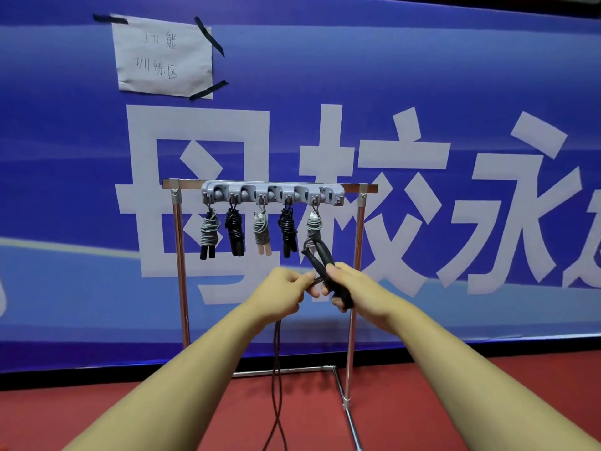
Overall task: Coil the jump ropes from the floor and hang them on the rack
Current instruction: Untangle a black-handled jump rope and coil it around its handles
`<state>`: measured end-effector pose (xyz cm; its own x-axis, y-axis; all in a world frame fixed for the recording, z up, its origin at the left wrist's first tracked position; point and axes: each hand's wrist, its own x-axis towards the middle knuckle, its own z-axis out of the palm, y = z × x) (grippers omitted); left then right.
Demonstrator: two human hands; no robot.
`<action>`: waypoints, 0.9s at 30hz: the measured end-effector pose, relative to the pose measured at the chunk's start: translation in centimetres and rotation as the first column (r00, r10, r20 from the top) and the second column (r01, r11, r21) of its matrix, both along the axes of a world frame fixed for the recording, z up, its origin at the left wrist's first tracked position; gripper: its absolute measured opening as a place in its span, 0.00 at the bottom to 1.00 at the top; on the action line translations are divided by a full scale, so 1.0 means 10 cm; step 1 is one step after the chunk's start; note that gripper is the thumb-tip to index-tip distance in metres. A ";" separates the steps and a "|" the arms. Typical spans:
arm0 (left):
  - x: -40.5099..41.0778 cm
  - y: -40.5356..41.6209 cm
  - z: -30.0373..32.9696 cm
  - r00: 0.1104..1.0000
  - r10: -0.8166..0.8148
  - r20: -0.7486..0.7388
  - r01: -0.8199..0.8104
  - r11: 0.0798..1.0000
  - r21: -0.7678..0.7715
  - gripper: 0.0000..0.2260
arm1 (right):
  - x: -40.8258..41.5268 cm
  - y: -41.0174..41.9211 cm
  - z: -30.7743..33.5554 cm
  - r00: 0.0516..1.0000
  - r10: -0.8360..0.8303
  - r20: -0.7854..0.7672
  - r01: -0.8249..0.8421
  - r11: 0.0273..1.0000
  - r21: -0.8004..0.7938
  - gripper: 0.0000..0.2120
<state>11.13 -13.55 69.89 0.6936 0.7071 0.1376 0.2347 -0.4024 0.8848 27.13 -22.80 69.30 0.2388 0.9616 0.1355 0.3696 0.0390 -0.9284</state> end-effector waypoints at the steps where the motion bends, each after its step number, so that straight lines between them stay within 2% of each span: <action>1: 0.01 0.00 0.00 1.000 0.006 -0.011 -0.006 1.000 0.028 0.22 | -0.01 0.00 0.01 0.998 0.005 -0.062 -0.005 1.000 0.002 0.15; 3: 0.02 -0.01 -0.01 1.000 0.013 -0.018 -0.012 0.999 0.048 0.22 | 0.00 0.01 0.00 0.998 -0.007 -0.067 0.009 1.000 0.021 0.16; 6: 0.05 -0.04 -0.01 1.000 0.025 -0.002 -0.025 0.999 0.043 0.21 | 0.01 0.01 -0.02 1.000 -0.001 0.027 0.000 0.999 0.052 0.13; 10: 0.06 -0.09 0.05 0.995 -0.003 0.097 0.012 0.996 -0.089 0.20 | 0.03 0.00 0.02 0.979 -0.046 0.200 0.029 0.996 0.090 0.12; 12: 0.05 -0.10 0.08 0.992 -0.012 0.128 0.030 0.991 -0.132 0.23 | 0.04 0.01 0.03 0.966 -0.084 0.244 0.061 0.993 0.100 0.14; 14: 0.06 -0.10 0.08 0.995 -0.006 0.098 0.017 0.995 -0.103 0.27 | 0.03 0.02 0.04 0.959 -0.133 0.248 0.109 0.988 0.109 0.18; 17: 0.06 -0.06 0.07 0.996 -0.055 0.068 0.058 0.998 -0.038 0.28 | 0.02 -0.02 0.06 0.960 -0.194 0.204 0.171 0.977 0.125 0.24; 20: 0.04 -0.05 0.07 0.983 -0.171 0.061 0.172 0.985 -0.010 0.28 | 0.03 -0.07 0.05 0.993 -0.088 0.073 0.083 0.994 0.077 0.24; 23: 0.03 -0.09 0.05 0.968 -0.244 0.053 0.244 0.970 0.012 0.27 | 0.03 -0.12 0.01 0.978 0.129 -0.164 -0.131 0.991 0.000 0.18; 25: 0.04 -0.12 0.04 0.960 -0.269 0.078 0.272 0.962 -0.019 0.25 | 0.03 -0.15 0.00 0.958 0.249 -0.145 -0.253 0.967 -0.011 0.10; 27: 0.04 -0.13 0.03 0.956 -0.273 0.111 0.285 0.952 -0.109 0.23 | 0.03 -0.16 -0.01 0.955 0.267 -0.127 -0.268 0.963 0.002 0.07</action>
<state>11.49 -14.82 70.23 0.8537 0.5026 0.1363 0.0420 -0.3274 0.9439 27.44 -24.42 69.18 -0.0134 0.9943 0.1060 0.2291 0.1063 -0.9676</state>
